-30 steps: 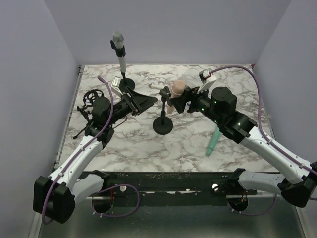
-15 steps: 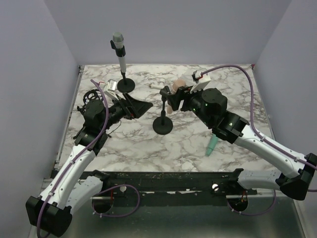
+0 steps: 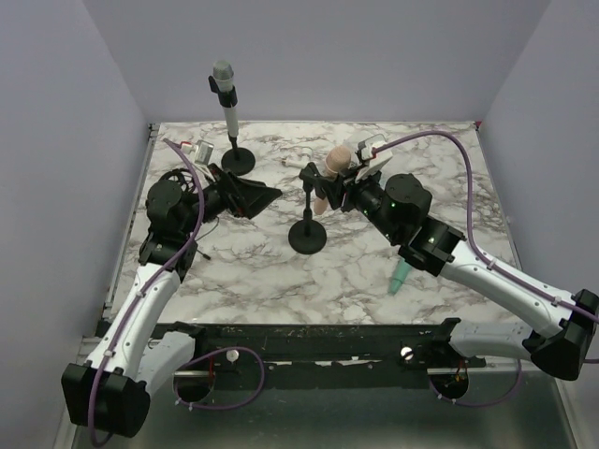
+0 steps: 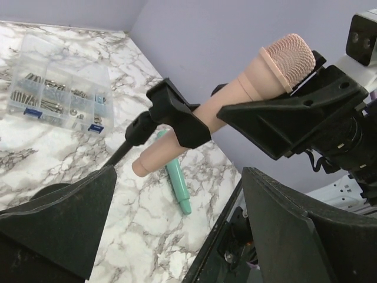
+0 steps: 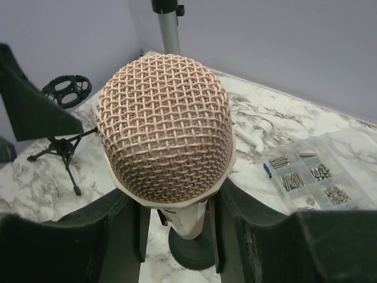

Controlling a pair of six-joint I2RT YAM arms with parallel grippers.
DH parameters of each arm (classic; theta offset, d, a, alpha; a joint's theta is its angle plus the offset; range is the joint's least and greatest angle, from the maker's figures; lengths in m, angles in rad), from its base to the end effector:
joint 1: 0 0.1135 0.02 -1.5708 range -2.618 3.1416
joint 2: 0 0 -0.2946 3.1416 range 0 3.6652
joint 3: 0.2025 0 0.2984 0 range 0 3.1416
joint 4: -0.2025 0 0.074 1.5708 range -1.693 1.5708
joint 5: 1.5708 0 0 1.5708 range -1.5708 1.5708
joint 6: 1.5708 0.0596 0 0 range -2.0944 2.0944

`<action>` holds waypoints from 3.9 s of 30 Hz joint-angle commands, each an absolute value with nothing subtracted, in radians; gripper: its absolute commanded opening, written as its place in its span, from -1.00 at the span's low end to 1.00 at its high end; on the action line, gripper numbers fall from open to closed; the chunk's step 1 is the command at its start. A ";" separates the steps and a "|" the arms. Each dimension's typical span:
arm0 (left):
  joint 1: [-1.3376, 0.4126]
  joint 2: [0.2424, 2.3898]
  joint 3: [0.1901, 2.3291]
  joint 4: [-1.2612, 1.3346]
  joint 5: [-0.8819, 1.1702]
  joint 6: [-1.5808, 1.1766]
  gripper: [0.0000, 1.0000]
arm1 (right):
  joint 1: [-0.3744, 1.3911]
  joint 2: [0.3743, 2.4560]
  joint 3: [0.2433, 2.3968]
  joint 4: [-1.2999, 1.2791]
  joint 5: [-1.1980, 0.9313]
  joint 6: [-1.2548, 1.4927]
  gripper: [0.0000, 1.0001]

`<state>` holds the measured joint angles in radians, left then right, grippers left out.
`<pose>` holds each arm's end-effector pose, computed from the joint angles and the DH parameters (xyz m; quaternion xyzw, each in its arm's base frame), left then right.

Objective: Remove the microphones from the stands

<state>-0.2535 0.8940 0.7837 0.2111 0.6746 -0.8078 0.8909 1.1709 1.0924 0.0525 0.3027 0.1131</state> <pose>0.2351 -0.0994 0.3828 0.0630 0.6758 -0.5457 0.4914 0.2227 0.2472 0.4184 -0.1711 0.6951 0.2373 0.6567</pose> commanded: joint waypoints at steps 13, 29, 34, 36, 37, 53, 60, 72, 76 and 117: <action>-0.169 1.156 1.026 0.258 1.163 -0.135 0.88 | 0.846 1.181 1.097 0.041 -0.088 -0.003 -0.99; -0.291 1.396 1.304 -0.176 1.294 0.383 0.79 | 0.835 1.186 1.108 0.030 -0.115 0.044 -0.99; -0.314 1.416 1.283 -0.109 1.294 0.348 0.72 | 0.834 1.188 1.114 0.026 -0.115 0.046 -0.99; -0.316 1.416 1.282 -0.122 1.295 0.360 0.69 | 0.833 1.185 1.117 0.022 -0.117 0.046 -0.99; -0.316 1.414 1.282 -0.132 1.297 0.368 0.67 | 0.833 1.183 1.117 0.020 -0.116 0.046 -0.99; -0.316 1.388 1.234 -0.130 1.246 0.419 -0.93 | 0.833 1.172 1.114 0.017 -0.108 0.048 -0.99; -0.316 1.389 1.238 -0.178 1.239 0.444 -1.00 | 0.833 1.162 1.133 0.002 -0.046 0.045 -0.99; -0.316 1.401 1.246 -0.194 1.203 0.433 -1.00 | 0.834 1.008 1.083 -0.240 0.484 0.149 -0.99; -0.316 1.419 1.274 -0.198 1.192 0.377 -1.00 | 0.833 0.962 1.002 -0.334 0.559 0.247 -0.99; -0.318 1.119 1.231 -0.265 0.696 0.022 0.97 | 0.231 1.429 0.926 -0.477 -0.056 0.566 -0.98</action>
